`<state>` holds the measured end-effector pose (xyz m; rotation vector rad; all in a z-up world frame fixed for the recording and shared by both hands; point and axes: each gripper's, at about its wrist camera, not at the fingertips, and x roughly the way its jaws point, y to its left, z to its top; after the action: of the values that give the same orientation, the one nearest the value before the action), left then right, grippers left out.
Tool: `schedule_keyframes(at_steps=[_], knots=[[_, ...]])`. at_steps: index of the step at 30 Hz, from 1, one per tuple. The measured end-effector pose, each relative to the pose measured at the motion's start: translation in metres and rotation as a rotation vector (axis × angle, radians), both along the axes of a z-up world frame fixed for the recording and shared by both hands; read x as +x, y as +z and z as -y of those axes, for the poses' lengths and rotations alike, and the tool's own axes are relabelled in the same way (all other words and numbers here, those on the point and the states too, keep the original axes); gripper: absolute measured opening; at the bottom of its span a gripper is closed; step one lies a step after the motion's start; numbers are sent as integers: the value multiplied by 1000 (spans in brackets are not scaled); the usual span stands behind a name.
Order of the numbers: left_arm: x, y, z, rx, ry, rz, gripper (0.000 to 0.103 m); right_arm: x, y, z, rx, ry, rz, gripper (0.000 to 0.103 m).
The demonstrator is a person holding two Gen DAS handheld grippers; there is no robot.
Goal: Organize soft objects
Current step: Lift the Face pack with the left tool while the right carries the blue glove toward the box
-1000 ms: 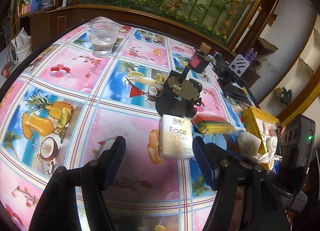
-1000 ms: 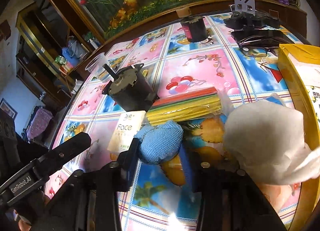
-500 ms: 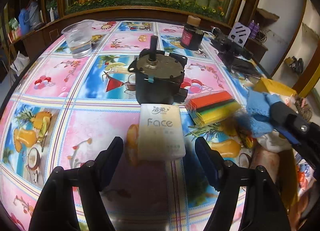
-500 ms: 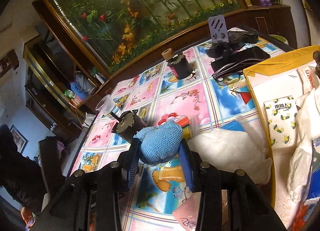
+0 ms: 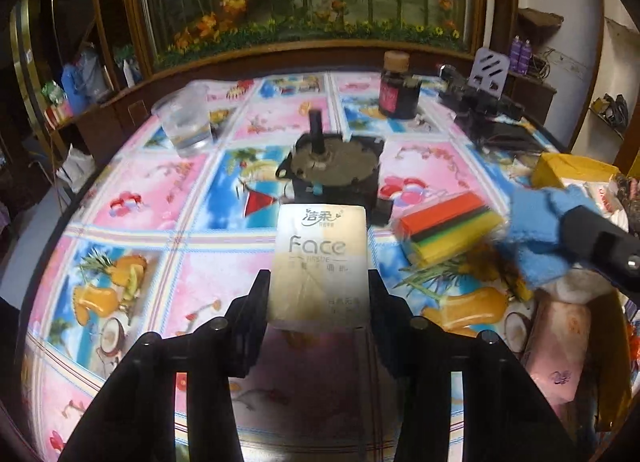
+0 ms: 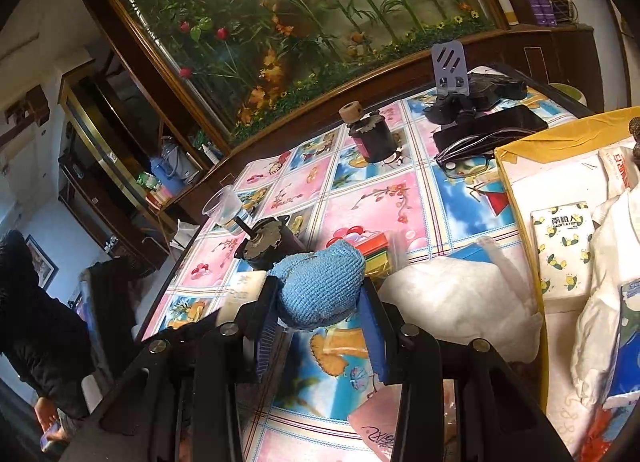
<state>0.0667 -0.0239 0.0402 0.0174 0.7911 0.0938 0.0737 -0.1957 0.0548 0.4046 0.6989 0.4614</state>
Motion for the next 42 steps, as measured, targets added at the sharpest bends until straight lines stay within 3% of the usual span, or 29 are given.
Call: schedule_keyframes(at_steps=[8, 16, 29, 42], knots=[[-23, 23, 14, 7, -61, 147, 45, -4, 5, 1, -28, -22, 40, 42], [-33, 31, 32, 97, -78, 239, 45, -9, 11, 7, -32, -49, 78, 42], [-43, 29, 50, 195, -90, 286, 45, -12, 17, 15, -32, -84, 103, 42], [-42, 28, 53, 212, -94, 282, 45, -14, 19, 25, -22, -116, 102, 42]])
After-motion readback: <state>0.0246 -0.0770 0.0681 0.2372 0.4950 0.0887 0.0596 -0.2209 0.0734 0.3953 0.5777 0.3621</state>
